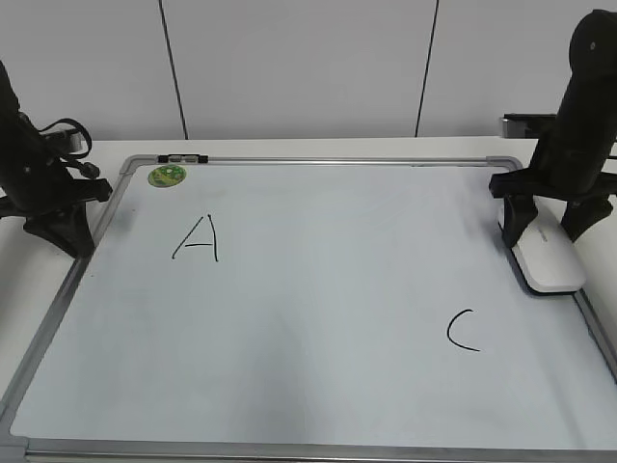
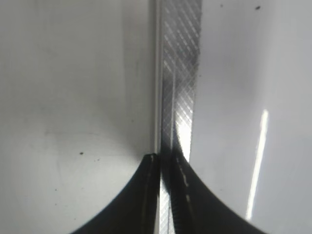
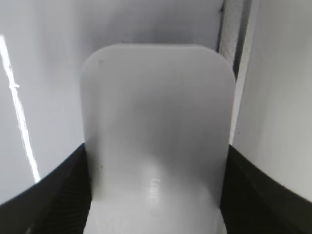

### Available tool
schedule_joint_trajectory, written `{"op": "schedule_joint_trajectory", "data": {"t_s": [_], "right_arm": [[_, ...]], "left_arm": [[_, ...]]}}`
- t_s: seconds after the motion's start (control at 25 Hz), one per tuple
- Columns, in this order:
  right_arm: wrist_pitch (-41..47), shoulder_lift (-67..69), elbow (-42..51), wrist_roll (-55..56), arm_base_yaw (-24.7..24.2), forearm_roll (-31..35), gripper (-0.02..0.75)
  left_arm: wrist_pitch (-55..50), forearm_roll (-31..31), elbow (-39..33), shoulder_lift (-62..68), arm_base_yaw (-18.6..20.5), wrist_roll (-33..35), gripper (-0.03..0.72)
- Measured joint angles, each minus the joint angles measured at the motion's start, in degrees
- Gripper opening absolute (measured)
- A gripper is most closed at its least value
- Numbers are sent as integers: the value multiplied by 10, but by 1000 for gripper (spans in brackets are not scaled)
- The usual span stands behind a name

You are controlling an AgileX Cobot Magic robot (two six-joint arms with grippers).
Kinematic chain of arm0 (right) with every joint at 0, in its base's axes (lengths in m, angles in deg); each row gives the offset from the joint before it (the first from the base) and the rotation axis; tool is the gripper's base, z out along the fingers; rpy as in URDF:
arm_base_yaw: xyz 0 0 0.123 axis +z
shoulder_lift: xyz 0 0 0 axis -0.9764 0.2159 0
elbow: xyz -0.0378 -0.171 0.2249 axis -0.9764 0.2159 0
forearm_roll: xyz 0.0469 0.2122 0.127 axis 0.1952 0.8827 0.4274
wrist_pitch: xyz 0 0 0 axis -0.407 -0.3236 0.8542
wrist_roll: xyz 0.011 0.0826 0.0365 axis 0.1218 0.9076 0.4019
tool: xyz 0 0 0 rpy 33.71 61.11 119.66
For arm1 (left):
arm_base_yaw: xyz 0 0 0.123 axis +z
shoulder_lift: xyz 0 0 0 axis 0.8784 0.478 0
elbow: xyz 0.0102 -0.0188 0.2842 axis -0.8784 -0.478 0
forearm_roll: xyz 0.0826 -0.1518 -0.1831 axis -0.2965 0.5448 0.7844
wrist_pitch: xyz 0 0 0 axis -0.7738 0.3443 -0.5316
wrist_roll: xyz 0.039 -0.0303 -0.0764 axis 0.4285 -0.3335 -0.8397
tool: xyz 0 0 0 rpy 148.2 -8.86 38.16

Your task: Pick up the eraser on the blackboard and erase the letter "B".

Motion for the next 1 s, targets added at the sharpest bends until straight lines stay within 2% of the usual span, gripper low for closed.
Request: {"op": "schedule_joint_trajectory", "data": {"t_s": [0.4, 0.68, 0.8, 1.0], "right_arm": [[0, 19, 0, -1, 0, 3, 514], [11, 25, -43, 1, 0, 17, 642], [11, 25, -72, 1, 0, 20, 654], [12, 4, -76, 2, 0, 21, 656]], "left_arm": [[0, 0, 0, 0, 0, 0, 66], [-1, 2, 0, 0, 0, 0, 82], [-1, 9, 0, -1, 0, 0, 176], [-12, 11, 0, -57, 0, 0, 468]]}}
